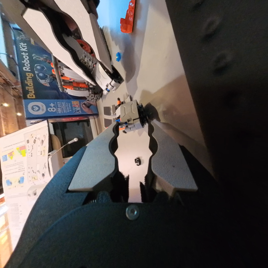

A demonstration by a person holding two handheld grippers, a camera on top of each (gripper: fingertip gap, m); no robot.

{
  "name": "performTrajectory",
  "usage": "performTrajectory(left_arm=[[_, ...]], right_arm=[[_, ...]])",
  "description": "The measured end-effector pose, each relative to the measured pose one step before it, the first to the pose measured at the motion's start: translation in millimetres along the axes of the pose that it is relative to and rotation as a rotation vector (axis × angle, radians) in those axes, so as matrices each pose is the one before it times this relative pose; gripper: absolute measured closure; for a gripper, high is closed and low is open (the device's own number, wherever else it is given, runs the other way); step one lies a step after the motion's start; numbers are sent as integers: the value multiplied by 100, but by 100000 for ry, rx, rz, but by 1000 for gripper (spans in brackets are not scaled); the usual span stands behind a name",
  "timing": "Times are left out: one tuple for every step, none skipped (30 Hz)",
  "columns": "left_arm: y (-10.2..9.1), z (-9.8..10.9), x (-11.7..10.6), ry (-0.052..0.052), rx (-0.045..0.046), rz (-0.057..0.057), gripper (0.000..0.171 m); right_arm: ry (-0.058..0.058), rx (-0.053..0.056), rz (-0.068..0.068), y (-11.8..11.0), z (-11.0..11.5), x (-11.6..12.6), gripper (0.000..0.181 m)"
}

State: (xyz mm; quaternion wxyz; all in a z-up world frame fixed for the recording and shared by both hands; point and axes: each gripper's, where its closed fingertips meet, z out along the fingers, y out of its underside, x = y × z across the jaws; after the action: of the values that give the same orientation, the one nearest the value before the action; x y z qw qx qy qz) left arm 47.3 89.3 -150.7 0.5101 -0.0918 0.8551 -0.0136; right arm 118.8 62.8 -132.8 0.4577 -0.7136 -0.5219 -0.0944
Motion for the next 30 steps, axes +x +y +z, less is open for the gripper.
performTrajectory(left_arm=[[15,-50,53,-964,-41,1262,134],[-31,-73,56,-564,541,469,134],[-39,-94,61,-23,762,-251,134],[59,-95,20,138,459,-576,135],[172,-61,15,-75,116,-198,134],[186,-58,12,-163,265,-27,134],[194,-68,31,-23,258,-297,134],[213,-72,19,-30,-39,-233,134],[140,-63,11,-123,239,170,134],[108,-28,18,-52,139,-5,134],[105,-3,-11,109,-98,-485,134],[83,27,-31,19,-105,-404,134],[77,32,-26,-100,-215,45,134],[6,6,-8,97,192,-355,134],[-8,-1,-13,193,238,-666,134],[17,11,-16,155,83,-387,134],[17,-6,-12,267,-12,-438,134],[-12,14,-20,409,101,-923,134],[-6,12,-31,305,194,-966,134],[24,26,-50,245,-43,-883,135],[41,48,-40,203,-187,-532,134],[1,19,-32,227,-20,-403,135],[-29,18,-11,255,156,-367,135],[-38,11,-16,256,133,-373,135],[-33,2,-13,297,83,-465,135],[-15,-3,-17,361,79,-467,135],[-37,2,-13,566,297,-735,135],[-48,-14,-9,1045,415,-1694,135],[21,-14,-23,1579,140,-2665,135],[-53,-53,-31,1794,739,-2626,135]], right_arm=[[-423,-122,-88,16,85,-115,156],[-327,-139,-155,16,54,-93,156],[-385,-137,-111,16,55,-104,156],[-425,14,-6,-8,51,-100,156],[-418,114,37,-27,45,-102,156],[-369,85,-18,-29,37,-86,156],[-314,-67,-74,9,51,-85,156],[-314,-76,-28,18,47,-84,156],[-356,127,133,-7,28,-64,156],[-371,173,229,-16,16,-57,157],[-147,83,21,-6,4,-35,157],[2,-80,-127,12,12,-24,157],[-55,-123,-51,20,14,-13,157],[-97,-6,38,12,11,-28,156],[-55,-5,83,14,16,-1,157],[-110,-10,103,29,11,-19,157],[-181,47,151,20,22,-25,156],[-199,25,79,7,21,-38,156],[-306,11,-107,-1,18,-68,157],[-425,-31,-149,-9,38,-106,157],[-188,-56,-156,-12,38,-60,156],[-15,33,-114,-18,18,-25,156],[-43,32,-1,-12,-1,-17,157],[-40,38,62,3,-1,-6,157],[-93,56,170,6,-12,6,157],[-150,130,221,-8,3,-15,156],[-297,240,326,-17,-9,-23,156],[-482,343,509,-30,-5,-45,156],[-577,377,664,-25,-2,-41,156],[-450,234,649,0,-6,-28,156]])
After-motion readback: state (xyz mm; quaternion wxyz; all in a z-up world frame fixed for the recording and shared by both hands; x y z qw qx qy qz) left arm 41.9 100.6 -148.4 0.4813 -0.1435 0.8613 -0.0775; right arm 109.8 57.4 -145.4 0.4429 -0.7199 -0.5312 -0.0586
